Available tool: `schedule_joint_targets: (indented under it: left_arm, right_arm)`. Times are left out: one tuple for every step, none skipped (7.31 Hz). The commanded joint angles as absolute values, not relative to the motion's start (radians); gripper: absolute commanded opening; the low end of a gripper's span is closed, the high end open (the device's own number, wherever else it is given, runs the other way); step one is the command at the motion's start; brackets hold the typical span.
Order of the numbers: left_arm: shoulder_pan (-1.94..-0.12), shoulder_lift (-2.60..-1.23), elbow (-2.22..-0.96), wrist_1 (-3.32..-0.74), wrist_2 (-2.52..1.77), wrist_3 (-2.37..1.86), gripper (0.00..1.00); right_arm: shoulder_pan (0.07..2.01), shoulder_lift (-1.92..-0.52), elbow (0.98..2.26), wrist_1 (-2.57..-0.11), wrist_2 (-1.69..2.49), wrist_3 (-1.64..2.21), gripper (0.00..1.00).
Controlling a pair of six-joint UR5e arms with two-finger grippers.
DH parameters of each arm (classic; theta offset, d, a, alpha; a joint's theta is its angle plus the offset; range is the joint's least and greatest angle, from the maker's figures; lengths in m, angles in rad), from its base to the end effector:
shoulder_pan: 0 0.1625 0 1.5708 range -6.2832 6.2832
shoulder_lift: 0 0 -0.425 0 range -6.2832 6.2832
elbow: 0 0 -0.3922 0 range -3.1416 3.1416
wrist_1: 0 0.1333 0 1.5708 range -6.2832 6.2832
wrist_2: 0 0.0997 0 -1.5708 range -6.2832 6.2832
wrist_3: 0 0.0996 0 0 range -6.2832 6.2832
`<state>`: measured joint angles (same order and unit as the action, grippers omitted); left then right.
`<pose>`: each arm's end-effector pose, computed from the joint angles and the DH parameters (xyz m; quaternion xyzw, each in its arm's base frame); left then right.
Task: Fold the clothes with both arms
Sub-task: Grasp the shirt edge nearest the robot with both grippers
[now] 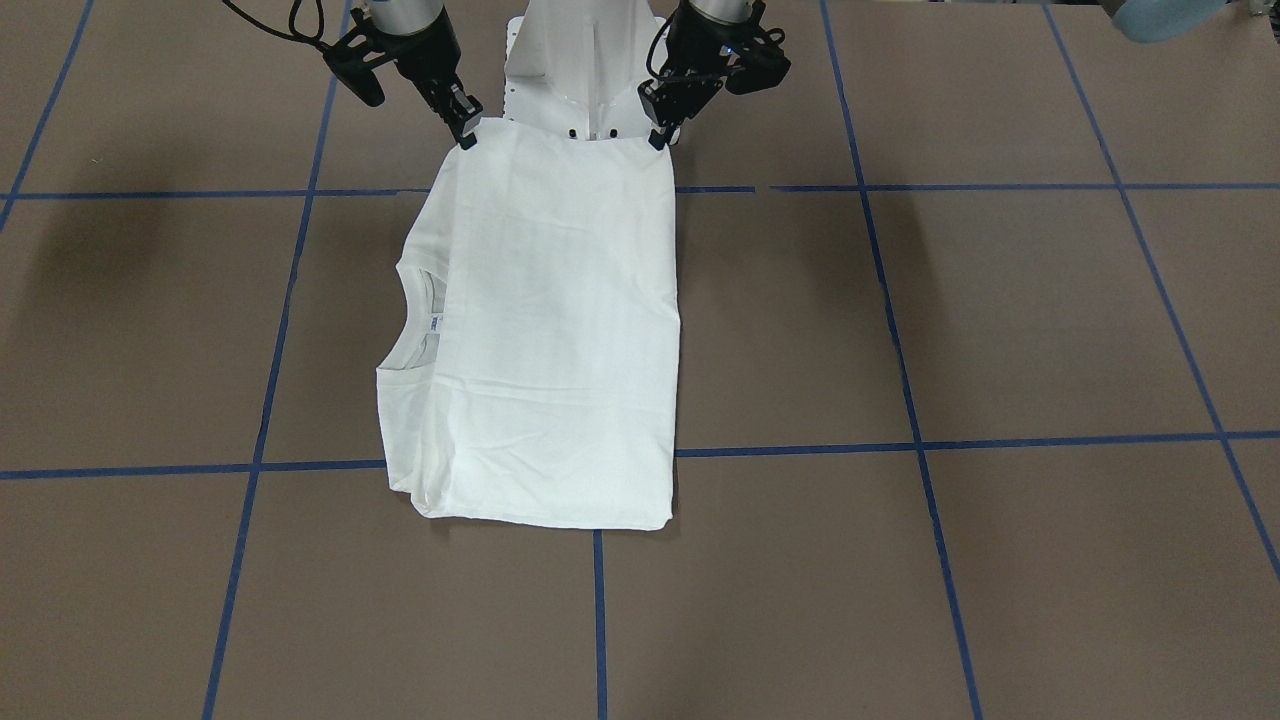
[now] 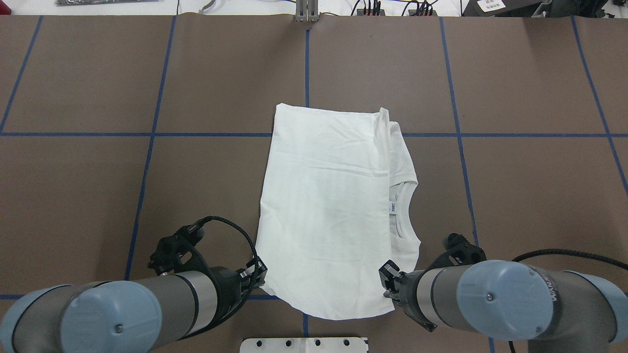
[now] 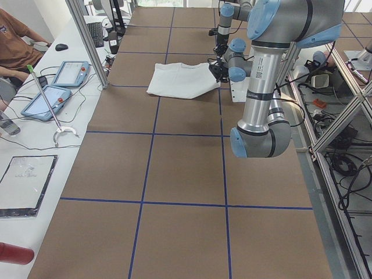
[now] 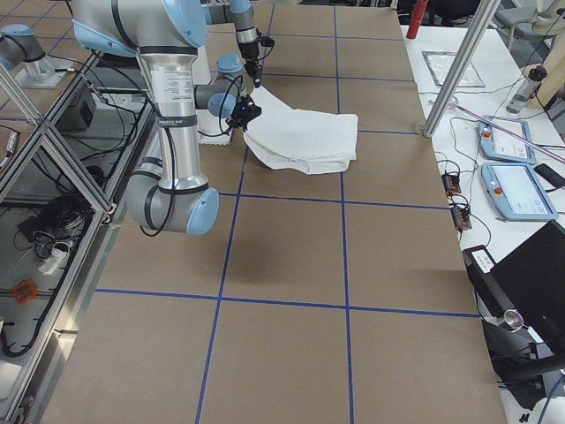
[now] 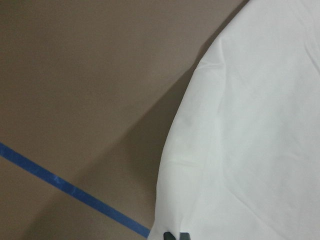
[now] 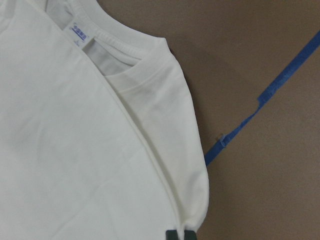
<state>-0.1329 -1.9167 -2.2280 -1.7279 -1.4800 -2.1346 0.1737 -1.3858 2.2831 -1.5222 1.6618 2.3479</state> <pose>0.4626 -0.2054 0.1798 -0.0800 0.5430 -0.3086 0.7769 -0.4331 -0.2022 0.2509 -0.1739 -0.4225 0.3886 0.8002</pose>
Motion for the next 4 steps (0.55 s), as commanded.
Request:
schedule_joint_targets:
  left_arm:
    - [-0.152, -1.959, -2.286, -1.704, -1.48, -2.132, 0.0]
    - [-0.237, -2.023, -2.222, -1.709, -1.482, -2.091, 0.0]
    - [-0.306, -2.087, -2.132, -1.713, -1.485, -2.006, 0.0]
    - [-0.369, -2.118, -2.049, -1.741, -1.485, -1.946, 0.0]
  right_arm:
    - [0.259, -1.394, 2.33, -1.526, 1.672, 2.349, 0.0]
    - [0.347, -1.388, 2.326, -1.526, 1.712, 2.335, 0.0]
    - [0.418, -1.367, 2.269, -1.522, 1.754, 2.285, 0.0]
    - [0.493, -1.271, 2.179, -1.528, 1.766, 2.185, 0.0]
